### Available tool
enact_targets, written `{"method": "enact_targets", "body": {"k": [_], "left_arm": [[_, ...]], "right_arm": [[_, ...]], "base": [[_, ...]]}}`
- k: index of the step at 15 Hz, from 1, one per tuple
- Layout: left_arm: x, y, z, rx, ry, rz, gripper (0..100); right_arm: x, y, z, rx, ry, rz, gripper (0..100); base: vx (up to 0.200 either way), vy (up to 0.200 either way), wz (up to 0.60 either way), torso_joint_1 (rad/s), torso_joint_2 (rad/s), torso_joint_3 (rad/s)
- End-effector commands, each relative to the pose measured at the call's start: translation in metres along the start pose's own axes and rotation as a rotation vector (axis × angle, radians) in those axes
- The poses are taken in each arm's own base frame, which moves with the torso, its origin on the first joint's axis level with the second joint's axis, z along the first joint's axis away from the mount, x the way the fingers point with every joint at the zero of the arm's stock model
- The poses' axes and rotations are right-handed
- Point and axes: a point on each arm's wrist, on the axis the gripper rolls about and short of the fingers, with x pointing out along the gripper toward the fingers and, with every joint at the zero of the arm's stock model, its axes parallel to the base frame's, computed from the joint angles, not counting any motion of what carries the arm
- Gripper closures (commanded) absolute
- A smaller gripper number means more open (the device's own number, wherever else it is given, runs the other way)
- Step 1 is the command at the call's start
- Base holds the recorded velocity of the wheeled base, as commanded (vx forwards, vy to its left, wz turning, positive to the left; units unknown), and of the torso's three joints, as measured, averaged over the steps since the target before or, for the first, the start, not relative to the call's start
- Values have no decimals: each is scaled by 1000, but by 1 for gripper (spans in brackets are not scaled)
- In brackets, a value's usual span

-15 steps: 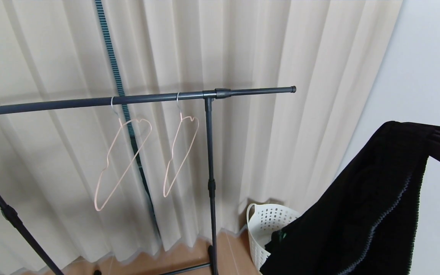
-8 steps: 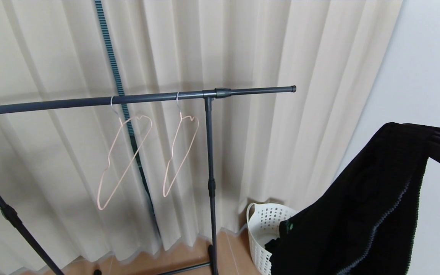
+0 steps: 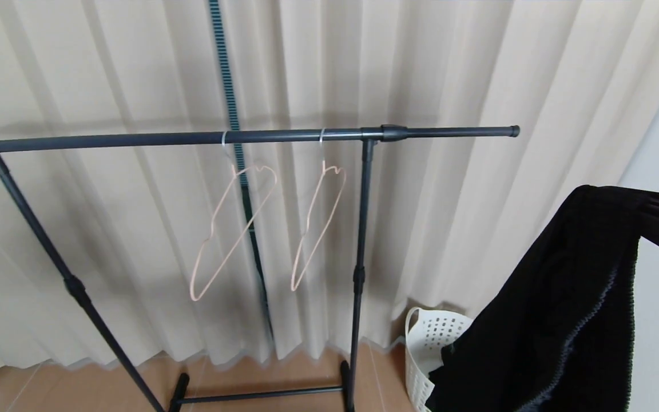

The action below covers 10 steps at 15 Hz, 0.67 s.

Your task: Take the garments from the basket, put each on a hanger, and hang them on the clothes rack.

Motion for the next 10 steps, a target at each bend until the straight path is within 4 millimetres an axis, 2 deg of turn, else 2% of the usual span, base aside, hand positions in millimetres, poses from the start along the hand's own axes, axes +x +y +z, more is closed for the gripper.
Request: {"method": "enact_targets", "body": {"k": [1, 3, 6, 10], "left_arm": [[0, 0, 0, -1, -1, 0, 0], [0, 0, 0, -1, -1, -1, 0], [0, 0, 0, -1, -1, -1, 0], [0, 0, 0, -1, -1, -1, 0]], "right_arm": [[0, 0, 0, -1, -1, 2, 100], [0, 0, 1, -1, -2, 1, 100], [0, 0, 0, -1, 0, 1, 100], [0, 0, 1, -1, -2, 1, 100]], "base": [[0, 0, 0, 0, 0, 0], [0, 0, 0, 0, 0, 0], [-200, 0, 0, 4, 2, -1], [0, 200, 0, -8, 2, -1]]}}
